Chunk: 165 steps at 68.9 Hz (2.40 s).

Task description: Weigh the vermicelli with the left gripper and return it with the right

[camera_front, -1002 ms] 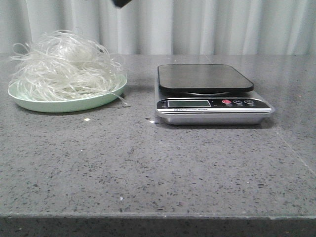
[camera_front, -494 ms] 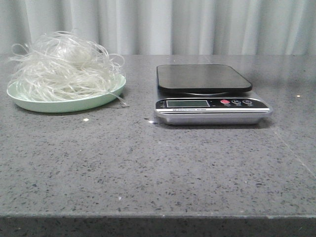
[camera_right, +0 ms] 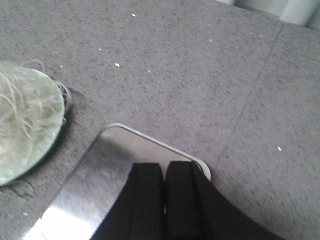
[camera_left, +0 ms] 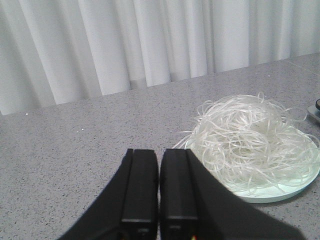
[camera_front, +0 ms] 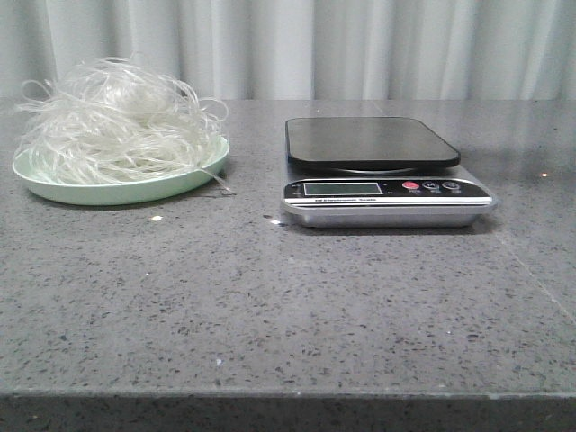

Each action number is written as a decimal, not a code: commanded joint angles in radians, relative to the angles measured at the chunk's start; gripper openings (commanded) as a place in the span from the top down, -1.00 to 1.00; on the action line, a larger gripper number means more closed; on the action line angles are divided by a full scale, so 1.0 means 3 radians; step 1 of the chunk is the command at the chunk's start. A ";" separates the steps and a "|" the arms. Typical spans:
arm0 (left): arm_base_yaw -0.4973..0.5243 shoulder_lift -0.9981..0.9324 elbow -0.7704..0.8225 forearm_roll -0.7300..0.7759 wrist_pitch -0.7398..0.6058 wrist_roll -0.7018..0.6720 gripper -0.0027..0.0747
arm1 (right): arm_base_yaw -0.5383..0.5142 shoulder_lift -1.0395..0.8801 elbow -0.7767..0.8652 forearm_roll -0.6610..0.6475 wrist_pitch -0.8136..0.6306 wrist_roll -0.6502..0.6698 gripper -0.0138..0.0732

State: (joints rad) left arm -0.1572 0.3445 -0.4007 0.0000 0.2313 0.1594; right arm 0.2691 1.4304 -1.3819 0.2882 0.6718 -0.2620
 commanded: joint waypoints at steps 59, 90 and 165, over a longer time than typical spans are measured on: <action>0.0004 0.0023 -0.0089 -0.0058 -0.0268 -0.0032 0.58 | -0.0890 -0.2857 0.2729 -0.0062 -0.1428 0.0003 0.33; 0.0004 0.0023 -0.0089 -0.0058 -0.0268 -0.0032 0.58 | -0.0890 -0.3587 0.3311 -0.0066 -0.1864 0.0003 0.33; 0.0019 0.0017 -0.0083 -0.0211 -0.0268 -0.0032 0.58 | -0.0890 -0.3604 0.3344 -0.0066 -0.1824 0.0003 0.33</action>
State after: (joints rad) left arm -0.1572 0.3445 -0.4007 -0.0215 0.2313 0.1594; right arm 0.0076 0.3445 -0.3523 0.2737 0.1980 -0.2615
